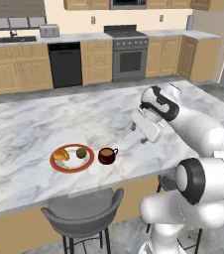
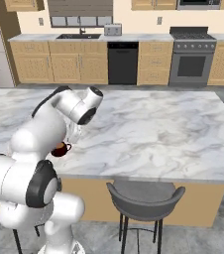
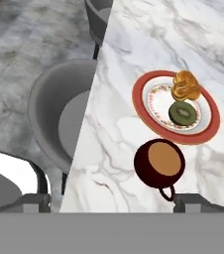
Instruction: Pick up the brewed coffee from the coffee machine and place it next to the breakfast plate on the dining counter.
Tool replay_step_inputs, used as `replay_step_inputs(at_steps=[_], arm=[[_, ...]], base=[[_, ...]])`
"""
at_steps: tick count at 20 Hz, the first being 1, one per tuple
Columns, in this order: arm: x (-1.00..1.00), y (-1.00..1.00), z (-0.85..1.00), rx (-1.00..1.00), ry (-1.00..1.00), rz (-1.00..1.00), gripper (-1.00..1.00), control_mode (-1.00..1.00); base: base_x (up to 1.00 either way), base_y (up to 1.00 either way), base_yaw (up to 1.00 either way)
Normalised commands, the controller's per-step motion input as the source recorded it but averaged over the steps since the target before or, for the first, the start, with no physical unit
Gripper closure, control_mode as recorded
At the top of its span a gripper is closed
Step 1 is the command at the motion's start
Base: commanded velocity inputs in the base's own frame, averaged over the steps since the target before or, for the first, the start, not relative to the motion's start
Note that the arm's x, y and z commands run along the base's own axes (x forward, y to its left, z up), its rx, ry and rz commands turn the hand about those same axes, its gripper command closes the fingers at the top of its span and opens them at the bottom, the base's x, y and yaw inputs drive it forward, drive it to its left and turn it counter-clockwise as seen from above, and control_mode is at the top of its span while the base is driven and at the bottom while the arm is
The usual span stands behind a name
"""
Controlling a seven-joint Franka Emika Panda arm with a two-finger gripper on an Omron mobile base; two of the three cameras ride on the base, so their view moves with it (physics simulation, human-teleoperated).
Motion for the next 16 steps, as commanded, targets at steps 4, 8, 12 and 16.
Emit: replay_step_inputs(at_steps=[4,8,12,16], arm=[[-0.9,-0.1,1.0,0.0,-0.04,0.0,-1.0,-1.0],[-1.0,-0.1,1.0,0.0,-0.07,0.0,-1.0,-1.0],[-1.0,0.0,0.86,0.0,-0.03,0.0,-1.0,-1.0],[-1.0,0.0,0.63,0.0,0.0,0.0,-1.0,-1.0]], base=[[0.0,0.0,0.0],[0.0,0.0,0.0],[0.0,0.0,0.0],[0.0,0.0,0.0]])
